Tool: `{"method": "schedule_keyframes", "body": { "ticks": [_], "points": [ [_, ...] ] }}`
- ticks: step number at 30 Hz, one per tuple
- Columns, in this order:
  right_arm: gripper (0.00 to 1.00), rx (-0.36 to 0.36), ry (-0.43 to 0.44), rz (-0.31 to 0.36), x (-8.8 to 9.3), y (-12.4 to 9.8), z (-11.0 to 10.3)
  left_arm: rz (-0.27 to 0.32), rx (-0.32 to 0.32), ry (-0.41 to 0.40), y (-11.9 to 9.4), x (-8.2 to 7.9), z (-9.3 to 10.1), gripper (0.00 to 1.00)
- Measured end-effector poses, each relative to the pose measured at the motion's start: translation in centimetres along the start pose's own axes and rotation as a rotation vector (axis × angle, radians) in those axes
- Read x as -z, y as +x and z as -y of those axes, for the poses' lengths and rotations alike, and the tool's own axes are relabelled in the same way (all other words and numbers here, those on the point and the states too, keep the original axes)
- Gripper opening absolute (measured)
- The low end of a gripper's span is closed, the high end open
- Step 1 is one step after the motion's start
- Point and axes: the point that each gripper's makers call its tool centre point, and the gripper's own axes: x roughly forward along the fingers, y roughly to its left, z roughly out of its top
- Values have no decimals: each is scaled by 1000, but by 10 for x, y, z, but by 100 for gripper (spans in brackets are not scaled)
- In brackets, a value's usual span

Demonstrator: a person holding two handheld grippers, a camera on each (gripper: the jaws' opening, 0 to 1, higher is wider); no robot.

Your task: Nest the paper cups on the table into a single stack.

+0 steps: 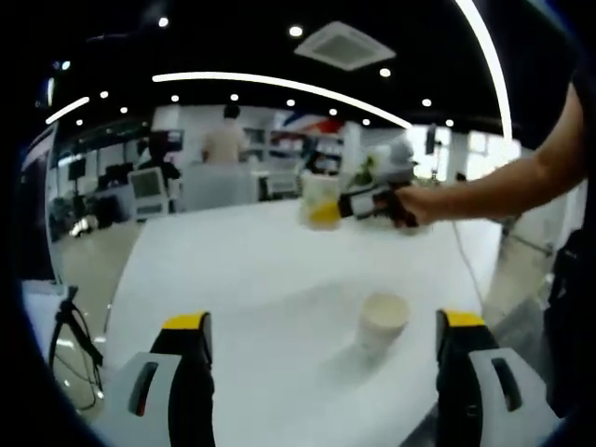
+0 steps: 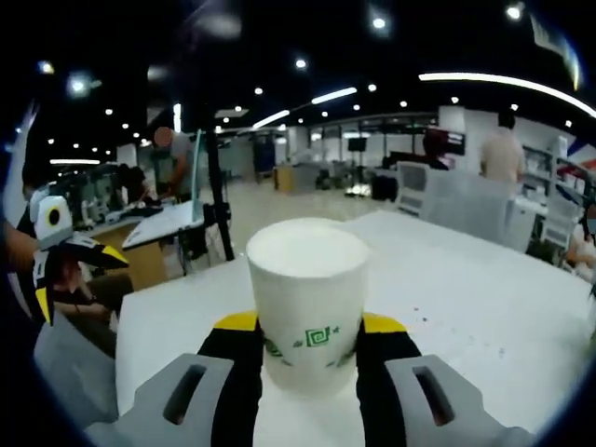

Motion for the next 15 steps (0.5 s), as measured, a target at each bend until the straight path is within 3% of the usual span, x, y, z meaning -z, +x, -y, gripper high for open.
{"method": "schedule_keyframes", "body": {
  "ticks": [15],
  "points": [
    [36, -36, 14, -3, 12, -31, -37, 21, 61, 34, 19, -16, 18, 95]
  ]
}}
